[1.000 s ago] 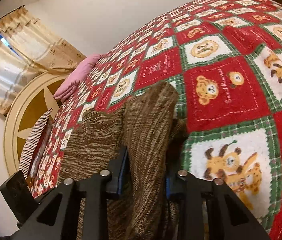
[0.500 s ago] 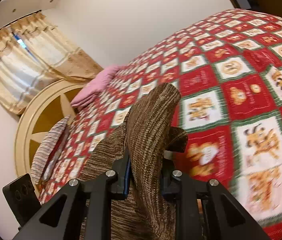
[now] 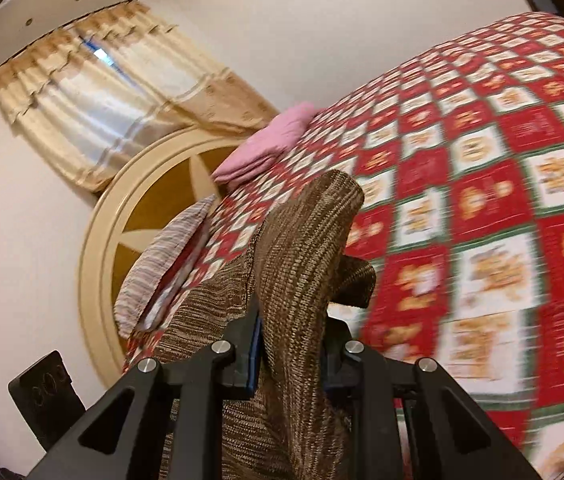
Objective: Fold small clothes
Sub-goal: 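Lift the sweater with the left tool and carry it toward the pillow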
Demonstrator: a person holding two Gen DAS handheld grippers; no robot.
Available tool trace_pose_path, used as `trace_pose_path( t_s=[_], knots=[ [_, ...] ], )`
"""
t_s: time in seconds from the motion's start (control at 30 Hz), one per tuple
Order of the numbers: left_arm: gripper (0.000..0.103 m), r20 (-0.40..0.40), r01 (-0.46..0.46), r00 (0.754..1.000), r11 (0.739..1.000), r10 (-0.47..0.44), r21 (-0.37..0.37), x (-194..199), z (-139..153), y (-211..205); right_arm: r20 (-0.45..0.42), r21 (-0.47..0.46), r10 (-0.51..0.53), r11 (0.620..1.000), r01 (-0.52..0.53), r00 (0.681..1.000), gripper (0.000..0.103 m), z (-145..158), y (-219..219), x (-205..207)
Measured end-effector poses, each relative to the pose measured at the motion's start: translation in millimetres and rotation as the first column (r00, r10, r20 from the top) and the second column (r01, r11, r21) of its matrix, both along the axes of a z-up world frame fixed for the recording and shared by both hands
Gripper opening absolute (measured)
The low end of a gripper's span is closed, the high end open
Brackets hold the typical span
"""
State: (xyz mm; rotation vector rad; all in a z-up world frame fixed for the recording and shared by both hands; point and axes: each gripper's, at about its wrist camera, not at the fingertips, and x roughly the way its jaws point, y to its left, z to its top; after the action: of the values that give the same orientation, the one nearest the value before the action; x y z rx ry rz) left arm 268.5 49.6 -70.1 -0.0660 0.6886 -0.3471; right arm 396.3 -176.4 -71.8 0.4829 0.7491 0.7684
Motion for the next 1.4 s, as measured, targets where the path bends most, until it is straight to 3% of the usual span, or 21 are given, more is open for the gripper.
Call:
trace_pose_path(
  t_s=[0.37, 0.73, 1.1, 1.4],
  knots=[
    [0.026, 0.042, -0.155, 0.987, 0.987, 0.154, 0.039, -41, -4, 71, -0.022, 0.016, 0.164, 0.986, -0.164, 0.986, 0.022, -12, 112, -9],
    [0.026, 0.022, -0.269, 0.963, 0.961, 0.268, 0.059, -66, -20, 124, -0.052, -0.016, 0.282, 0.959, -0.283, 0.958, 0.022, -32, 199, -16],
    [0.026, -0.046, -0.333, 0.941, 0.941, 0.335, 0.054, -77, -42, 150, -0.102, -0.053, 0.325, 0.942, -0.332, 0.94, 0.022, -54, 247, -17],
    [0.031, -0.11, -0.361, 0.924, 0.93, 0.367, 0.068, -78, -66, 157, -0.159, -0.085, 0.287, 0.949, -0.303, 0.945, 0.022, -73, 249, -8]
  ],
)
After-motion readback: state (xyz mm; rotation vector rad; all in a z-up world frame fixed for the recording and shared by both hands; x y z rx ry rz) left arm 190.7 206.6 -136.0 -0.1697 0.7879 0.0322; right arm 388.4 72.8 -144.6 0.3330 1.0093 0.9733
